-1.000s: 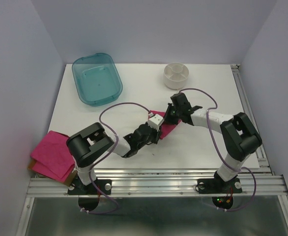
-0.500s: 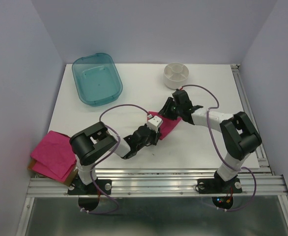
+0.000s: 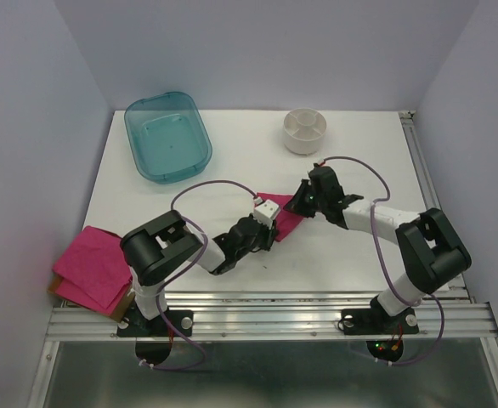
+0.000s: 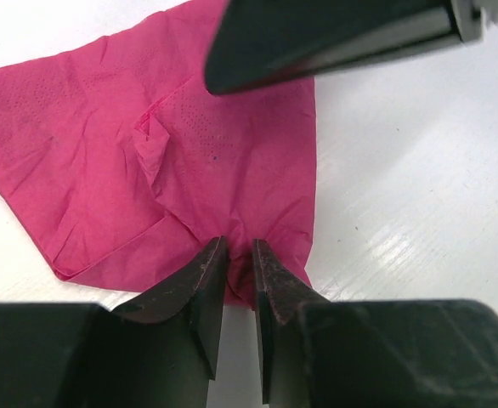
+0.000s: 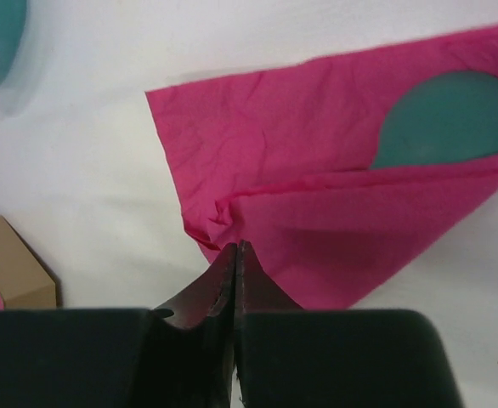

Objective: Place the utensils on the paper napkin and roll it up

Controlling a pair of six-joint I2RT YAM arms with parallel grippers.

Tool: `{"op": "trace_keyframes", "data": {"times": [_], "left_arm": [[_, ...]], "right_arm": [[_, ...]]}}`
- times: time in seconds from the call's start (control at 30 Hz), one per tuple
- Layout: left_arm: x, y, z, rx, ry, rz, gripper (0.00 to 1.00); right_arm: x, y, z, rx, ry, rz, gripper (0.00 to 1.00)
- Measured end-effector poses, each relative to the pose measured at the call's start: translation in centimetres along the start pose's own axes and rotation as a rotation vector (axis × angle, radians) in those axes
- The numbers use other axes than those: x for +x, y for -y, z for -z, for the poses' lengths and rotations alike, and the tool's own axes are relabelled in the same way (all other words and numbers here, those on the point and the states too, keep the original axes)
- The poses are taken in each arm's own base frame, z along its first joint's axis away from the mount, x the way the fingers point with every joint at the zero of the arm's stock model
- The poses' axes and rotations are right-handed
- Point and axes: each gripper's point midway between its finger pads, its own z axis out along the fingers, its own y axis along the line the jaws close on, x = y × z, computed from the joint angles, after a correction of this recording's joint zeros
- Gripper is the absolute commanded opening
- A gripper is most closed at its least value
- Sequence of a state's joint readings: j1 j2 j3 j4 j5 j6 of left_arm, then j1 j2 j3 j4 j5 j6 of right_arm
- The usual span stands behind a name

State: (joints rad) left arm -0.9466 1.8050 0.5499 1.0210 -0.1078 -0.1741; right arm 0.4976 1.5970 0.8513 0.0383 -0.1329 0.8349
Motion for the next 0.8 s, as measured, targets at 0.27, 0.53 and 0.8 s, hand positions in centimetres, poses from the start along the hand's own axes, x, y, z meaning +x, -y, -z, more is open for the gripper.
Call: {"op": "trace_keyframes", "data": {"times": [0.27,0.53,0.8], "left_arm": [[-0.2,-0.2,-0.1,0.015,0.005,0.030,0.29],[-0.4,-0.4,-0.2,0.038,0.016,0.067,0.29],[-0.3,-0.2,-0.2,0.050,0.015,0.074,0.29]], "right_arm": [[5.0,3.8,1.3,0.016,-0.096,-0.045,0.01],[6.3,3.6,1.9,-0.036,-0.130,-0.056,0.01],[6.1,2.0,2.2,-0.110,-0.135,-0.044,0.01]]}}
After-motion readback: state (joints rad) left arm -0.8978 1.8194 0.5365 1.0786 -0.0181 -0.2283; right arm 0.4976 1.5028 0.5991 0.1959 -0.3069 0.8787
